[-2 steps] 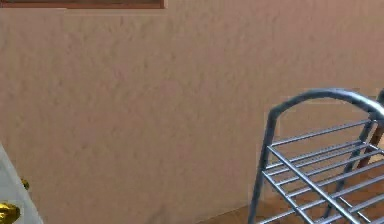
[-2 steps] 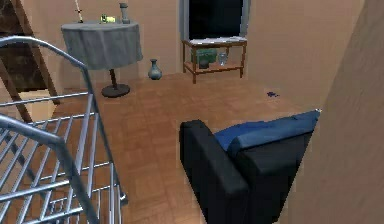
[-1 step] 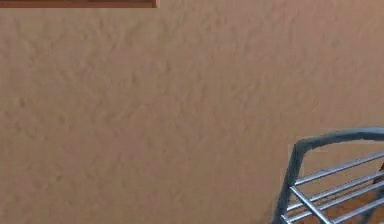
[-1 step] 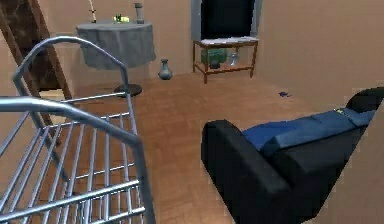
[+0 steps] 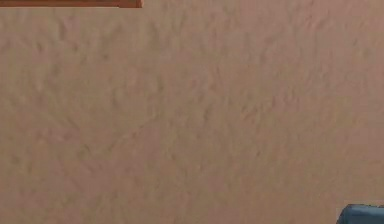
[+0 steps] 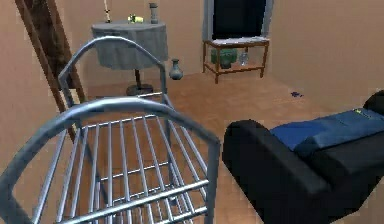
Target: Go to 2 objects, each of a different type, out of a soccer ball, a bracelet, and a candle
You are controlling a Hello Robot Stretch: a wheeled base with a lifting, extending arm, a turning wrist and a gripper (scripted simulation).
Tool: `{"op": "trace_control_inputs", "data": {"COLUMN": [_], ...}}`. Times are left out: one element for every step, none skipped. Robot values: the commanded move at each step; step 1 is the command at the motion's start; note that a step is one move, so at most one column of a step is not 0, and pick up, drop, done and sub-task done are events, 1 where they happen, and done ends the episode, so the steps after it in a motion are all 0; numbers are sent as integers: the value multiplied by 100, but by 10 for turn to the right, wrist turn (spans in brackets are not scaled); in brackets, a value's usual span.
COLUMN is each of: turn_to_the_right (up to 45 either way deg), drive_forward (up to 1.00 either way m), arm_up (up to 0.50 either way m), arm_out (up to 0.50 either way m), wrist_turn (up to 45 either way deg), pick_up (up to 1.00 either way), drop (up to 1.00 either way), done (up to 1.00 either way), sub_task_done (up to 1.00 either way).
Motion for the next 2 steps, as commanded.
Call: {"op": "trace_control_inputs", "data": {"turn_to_the_right": [450,450], "drive_forward": [0,0], "arm_up": [0,0], "arm_out": [0,0], "wrist_turn": [0,0], "pick_up": [0,0], "drop": [0,0], "done": [0,0], "sub_task_done": [0,0]}}
